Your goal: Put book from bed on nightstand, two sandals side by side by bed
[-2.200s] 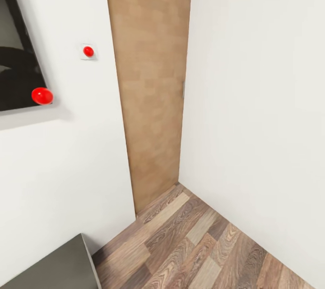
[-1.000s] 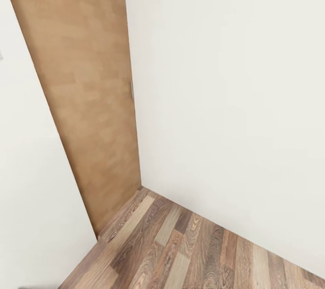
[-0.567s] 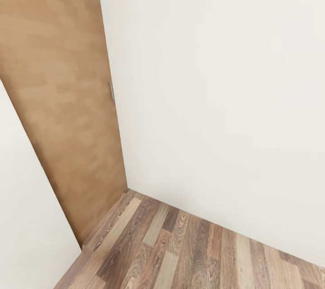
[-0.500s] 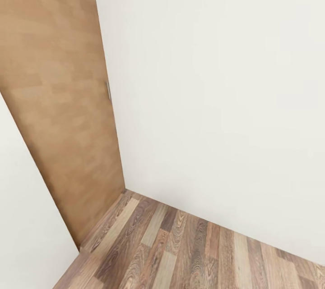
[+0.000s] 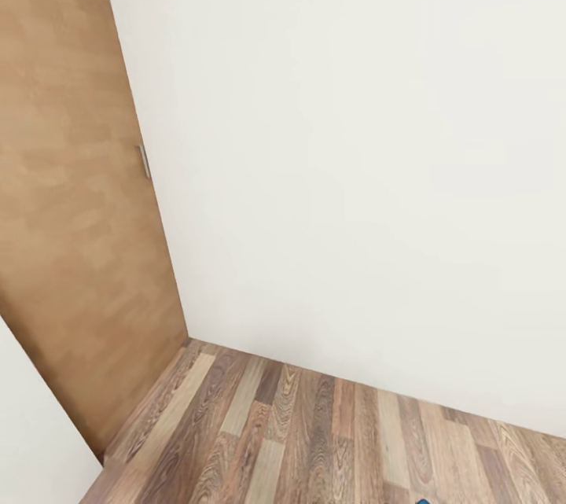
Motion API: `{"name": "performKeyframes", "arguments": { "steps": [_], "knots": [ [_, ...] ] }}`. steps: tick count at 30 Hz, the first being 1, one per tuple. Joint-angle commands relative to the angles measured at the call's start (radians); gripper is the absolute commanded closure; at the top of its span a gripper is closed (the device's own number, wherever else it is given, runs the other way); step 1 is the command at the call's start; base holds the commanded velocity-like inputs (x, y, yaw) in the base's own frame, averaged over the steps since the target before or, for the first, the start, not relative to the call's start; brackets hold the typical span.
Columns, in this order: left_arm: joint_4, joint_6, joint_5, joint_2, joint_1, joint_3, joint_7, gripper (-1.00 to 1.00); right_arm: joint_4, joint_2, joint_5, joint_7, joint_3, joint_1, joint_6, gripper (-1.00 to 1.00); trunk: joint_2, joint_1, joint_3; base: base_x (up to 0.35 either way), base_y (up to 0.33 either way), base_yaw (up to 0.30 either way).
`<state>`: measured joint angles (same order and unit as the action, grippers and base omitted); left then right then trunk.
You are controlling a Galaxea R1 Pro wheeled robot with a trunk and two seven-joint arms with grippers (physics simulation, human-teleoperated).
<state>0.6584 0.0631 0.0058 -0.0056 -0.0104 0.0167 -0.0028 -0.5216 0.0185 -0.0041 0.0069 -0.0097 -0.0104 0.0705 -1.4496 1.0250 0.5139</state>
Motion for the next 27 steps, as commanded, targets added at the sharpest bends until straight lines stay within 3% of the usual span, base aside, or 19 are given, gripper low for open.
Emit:
{"name": "performKeyframes", "arguments": {
  "steps": [1,27],
  "knots": [
    [0.000,0.003,0.000,-0.001,0.000,0.002,0.000,-1.00,-0.001,0.000,0.000,0.001,-0.001,0.000,0.002,-1.00,0.000,0.000,0.001,0.000,0.000,-0.281],
    [0.000,0.003,0.000,-0.001,0.000,0.002,0.000,-1.00,0.000,0.000,0.000,0.001,-0.001,0.000,0.002,-1.00,0.000,0.000,0.001,0.000,0.000,-0.281]
  ]
}}
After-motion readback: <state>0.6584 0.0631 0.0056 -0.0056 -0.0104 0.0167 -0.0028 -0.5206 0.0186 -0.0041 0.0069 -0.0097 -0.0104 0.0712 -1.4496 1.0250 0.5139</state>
